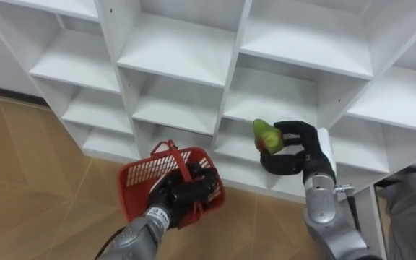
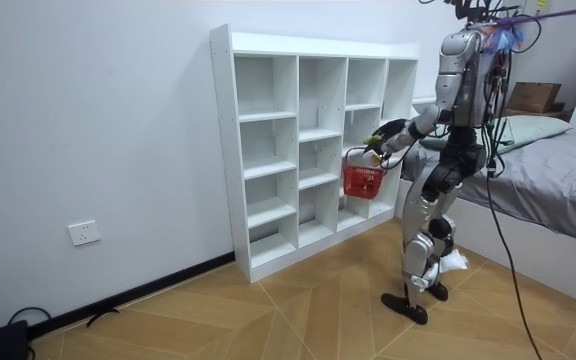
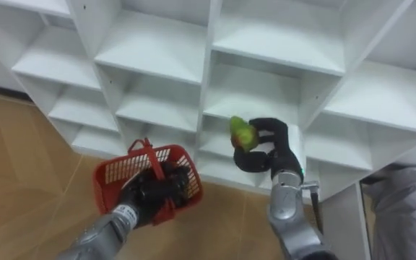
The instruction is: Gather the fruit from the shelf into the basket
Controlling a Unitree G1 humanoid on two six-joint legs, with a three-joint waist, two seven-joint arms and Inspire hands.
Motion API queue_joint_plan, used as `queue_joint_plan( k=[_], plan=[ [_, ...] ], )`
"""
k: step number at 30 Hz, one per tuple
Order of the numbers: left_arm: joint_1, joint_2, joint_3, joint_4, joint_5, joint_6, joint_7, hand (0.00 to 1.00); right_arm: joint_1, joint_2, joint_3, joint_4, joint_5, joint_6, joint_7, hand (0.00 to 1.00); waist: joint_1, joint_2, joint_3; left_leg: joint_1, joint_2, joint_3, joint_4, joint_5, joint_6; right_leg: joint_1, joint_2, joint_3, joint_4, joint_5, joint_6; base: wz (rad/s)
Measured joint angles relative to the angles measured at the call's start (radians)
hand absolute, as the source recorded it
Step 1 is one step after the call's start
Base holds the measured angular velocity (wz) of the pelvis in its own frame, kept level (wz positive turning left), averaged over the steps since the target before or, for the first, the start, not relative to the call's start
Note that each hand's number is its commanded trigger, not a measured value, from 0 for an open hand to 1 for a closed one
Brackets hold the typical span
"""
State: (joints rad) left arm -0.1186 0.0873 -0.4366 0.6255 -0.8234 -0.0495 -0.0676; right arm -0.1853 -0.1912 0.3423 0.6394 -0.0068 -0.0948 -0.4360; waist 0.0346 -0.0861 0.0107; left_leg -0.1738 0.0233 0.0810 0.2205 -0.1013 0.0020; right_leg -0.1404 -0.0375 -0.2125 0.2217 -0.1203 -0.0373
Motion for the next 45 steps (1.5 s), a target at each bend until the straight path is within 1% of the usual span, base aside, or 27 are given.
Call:
queue_joint_plan(
  k=[3,6,7,8,10,17,22,23,28,30,32,33,35,38,43,45],
  plan=[
    [0.026,-0.001,-0.013,-0.041,0.000,0.000,0.000,1.00,0.060,-0.004,0.035,-0.080,-0.007,0.000,0.008,1.00,-0.003,0.008,-0.0010,0.045,0.001,0.007,-0.018,0.000,-0.001,0.033,0.003,0.010,-0.003,-0.003,0.000,-0.10],
    [0.039,0.000,-0.019,-0.065,-0.006,0.000,0.000,1.00,0.086,-0.005,0.054,-0.123,-0.032,0.000,0.021,1.00,-0.005,0.016,-0.0040,0.061,0.000,0.007,-0.020,-0.001,-0.003,0.047,0.001,0.009,-0.002,-0.010,0.001,0.01],
    [0.039,0.000,-0.020,-0.064,-0.010,0.000,0.000,1.00,0.087,-0.005,0.059,-0.124,-0.041,0.000,0.027,1.00,-0.006,0.018,-0.0037,0.064,0.000,0.007,-0.020,-0.002,-0.003,0.051,0.001,0.008,-0.003,-0.010,0.001,0.00],
    [0.039,0.001,-0.020,-0.064,-0.011,0.000,0.000,1.00,0.087,-0.006,0.070,-0.125,-0.048,0.000,0.041,1.00,-0.005,0.022,-0.0057,0.065,0.000,0.007,-0.021,-0.002,-0.003,0.052,0.001,0.008,-0.003,-0.011,0.002,0.00],
    [0.040,0.000,-0.020,-0.064,-0.011,0.000,0.000,1.00,0.087,-0.004,0.078,-0.128,-0.072,0.000,0.068,1.00,-0.006,0.025,-0.0051,0.065,0.000,0.007,-0.021,-0.002,-0.003,0.052,0.001,0.008,-0.003,-0.011,0.002,0.00],
    [0.045,-0.002,-0.021,-0.064,-0.009,0.000,-0.001,1.00,0.089,0.006,0.087,-0.161,-0.124,0.001,0.172,1.00,-0.006,0.028,-0.0038,0.060,-0.001,0.003,-0.026,-0.005,-0.004,0.053,0.005,0.007,-0.011,-0.011,0.002,0.00],
    [0.045,-0.001,-0.021,-0.059,0.007,0.000,-0.007,1.00,0.093,0.010,0.100,-0.160,-0.158,0.008,0.207,1.00,-0.004,0.029,-0.0029,0.059,-0.001,0.002,-0.035,-0.007,-0.005,0.053,0.005,0.007,-0.020,-0.011,0.003,0.00],
    [0.046,-0.001,-0.031,-0.057,0.010,0.001,-0.008,1.00,0.093,0.009,0.102,-0.159,-0.155,0.011,0.210,1.00,-0.006,0.030,-0.0022,0.057,-0.002,-0.001,-0.037,-0.007,-0.005,0.052,0.004,0.005,-0.023,-0.011,0.003,0.04],
    [0.047,0.000,-0.046,-0.047,0.009,0.003,-0.014,1.00,0.094,0.000,0.111,-0.159,-0.153,0.042,0.243,1.00,-0.004,0.026,0.0000,0.055,-0.003,-0.001,-0.041,-0.007,-0.005,0.052,0.005,0.004,-0.032,-0.012,0.004,0.01],
    [0.047,0.001,-0.054,-0.047,0.009,0.003,-0.024,1.00,0.094,0.000,0.113,-0.159,-0.152,0.057,0.254,1.00,-0.003,0.023,0.0022,0.054,-0.003,-0.001,-0.041,-0.007,-0.005,0.052,0.005,0.005,-0.035,-0.012,0.005,0.00],
    [0.047,0.001,-0.061,-0.047,0.009,0.004,-0.034,1.00,0.094,0.000,0.117,-0.159,-0.151,0.074,0.268,1.00,-0.003,0.016,0.0064,0.054,-0.003,-0.001,-0.041,-0.007,-0.005,0.052,0.005,0.005,-0.036,-0.013,0.005,0.00],
    [0.047,0.001,-0.068,-0.047,0.009,0.004,-0.036,1.00,0.094,0.001,0.118,-0.159,-0.151,0.077,0.273,1.00,-0.002,0.011,0.0089,0.054,-0.003,-0.001,-0.041,-0.007,-0.005,0.052,0.005,0.005,-0.036,-0.013,0.005,0.00],
    [0.047,0.002,-0.077,-0.047,0.010,0.004,-0.036,1.00,0.094,0.000,0.118,-0.158,-0.151,0.082,0.279,1.00,-0.002,0.008,0.0101,0.054,-0.004,0.000,-0.041,-0.007,-0.005,0.052,0.004,0.006,-0.036,-0.013,0.005,0.00],
    [0.047,0.002,-0.079,-0.047,0.010,0.006,-0.050,1.00,0.094,0.002,0.119,-0.158,-0.153,0.093,0.287,1.00,-0.002,0.006,0.0099,0.054,-0.004,0.000,-0.041,-0.007,-0.005,0.052,0.005,0.006,-0.036,-0.013,0.005,0.00],
    [0.051,0.003,-0.082,-0.046,0.010,0.007,-0.052,1.00,0.094,0.003,0.128,-0.159,-0.188,0.097,0.287,1.00,0.000,0.005,0.0096,0.052,-0.003,0.000,-0.040,-0.007,-0.005,0.049,0.010,0.008,-0.035,-0.014,0.007,0.00],
    [0.051,0.003,-0.085,-0.047,0.010,0.007,-0.052,1.00,0.093,0.004,0.130,-0.160,-0.197,0.098,0.288,1.00,0.001,0.005,0.0070,0.045,-0.003,0.000,-0.039,-0.007,-0.005,0.042,0.011,0.008,-0.034,-0.014,0.006,0.00]
  ],
)
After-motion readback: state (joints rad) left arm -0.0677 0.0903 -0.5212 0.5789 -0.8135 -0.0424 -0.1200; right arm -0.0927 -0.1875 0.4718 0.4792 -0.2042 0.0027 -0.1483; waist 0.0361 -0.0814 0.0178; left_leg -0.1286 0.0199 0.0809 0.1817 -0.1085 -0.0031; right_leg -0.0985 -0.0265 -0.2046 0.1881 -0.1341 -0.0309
